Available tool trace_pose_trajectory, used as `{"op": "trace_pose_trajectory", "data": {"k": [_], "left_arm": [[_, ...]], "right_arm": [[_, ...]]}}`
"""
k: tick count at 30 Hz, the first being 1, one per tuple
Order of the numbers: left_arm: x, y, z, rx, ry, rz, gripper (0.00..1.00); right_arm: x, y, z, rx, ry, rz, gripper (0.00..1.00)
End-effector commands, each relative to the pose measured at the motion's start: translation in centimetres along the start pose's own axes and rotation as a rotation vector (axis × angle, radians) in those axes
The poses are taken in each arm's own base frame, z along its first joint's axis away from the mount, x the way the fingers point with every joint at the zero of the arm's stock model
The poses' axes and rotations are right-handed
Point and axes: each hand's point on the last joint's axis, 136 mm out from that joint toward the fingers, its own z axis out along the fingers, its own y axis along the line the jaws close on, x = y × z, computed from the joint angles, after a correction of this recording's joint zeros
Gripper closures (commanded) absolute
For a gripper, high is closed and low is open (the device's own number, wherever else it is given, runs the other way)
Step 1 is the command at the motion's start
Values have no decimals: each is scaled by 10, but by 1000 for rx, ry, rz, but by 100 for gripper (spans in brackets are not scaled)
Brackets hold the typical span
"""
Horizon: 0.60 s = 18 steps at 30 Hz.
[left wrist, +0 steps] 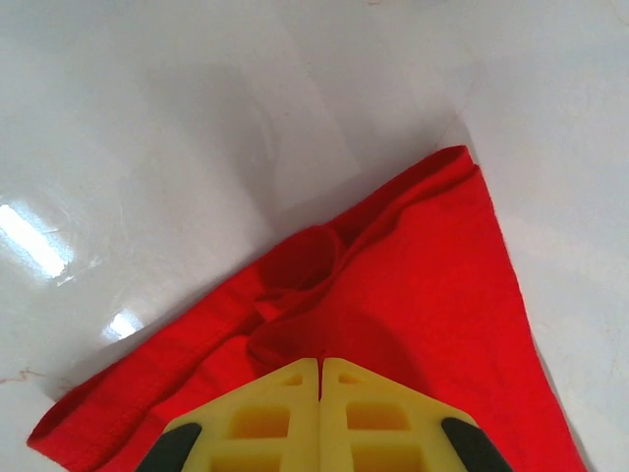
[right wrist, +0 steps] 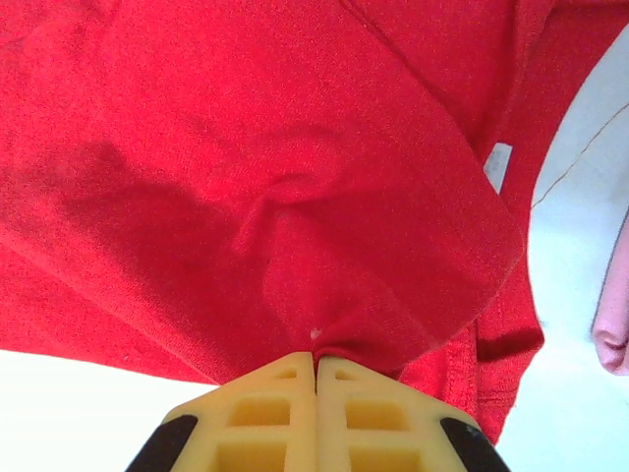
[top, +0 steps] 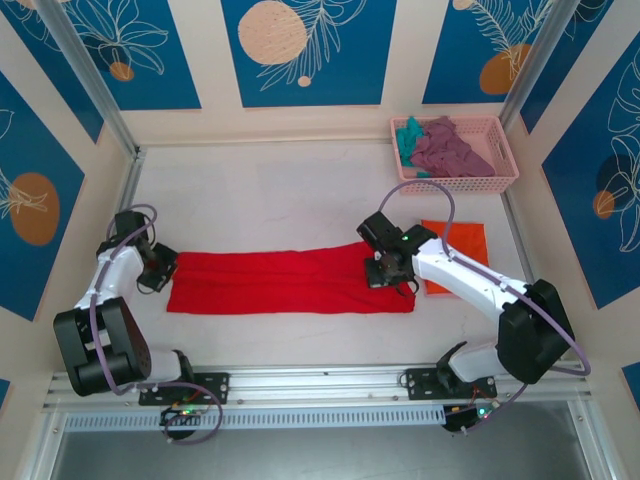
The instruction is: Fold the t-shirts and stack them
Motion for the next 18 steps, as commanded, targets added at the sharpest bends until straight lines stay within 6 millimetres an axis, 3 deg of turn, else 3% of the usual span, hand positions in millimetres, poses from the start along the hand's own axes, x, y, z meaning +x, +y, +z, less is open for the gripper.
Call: {"op": "trace_pose_trajectory", "data": {"k": [1, 18], "left_arm": [[-4, 6, -6, -18, -23, -1, 100], [-47, -46, -27, 90, -92, -4, 100]], "right_arm": [[1, 5, -6, -24, -2, 7, 100], [-37, 21, -89, -174, -235, -2, 100]]}}
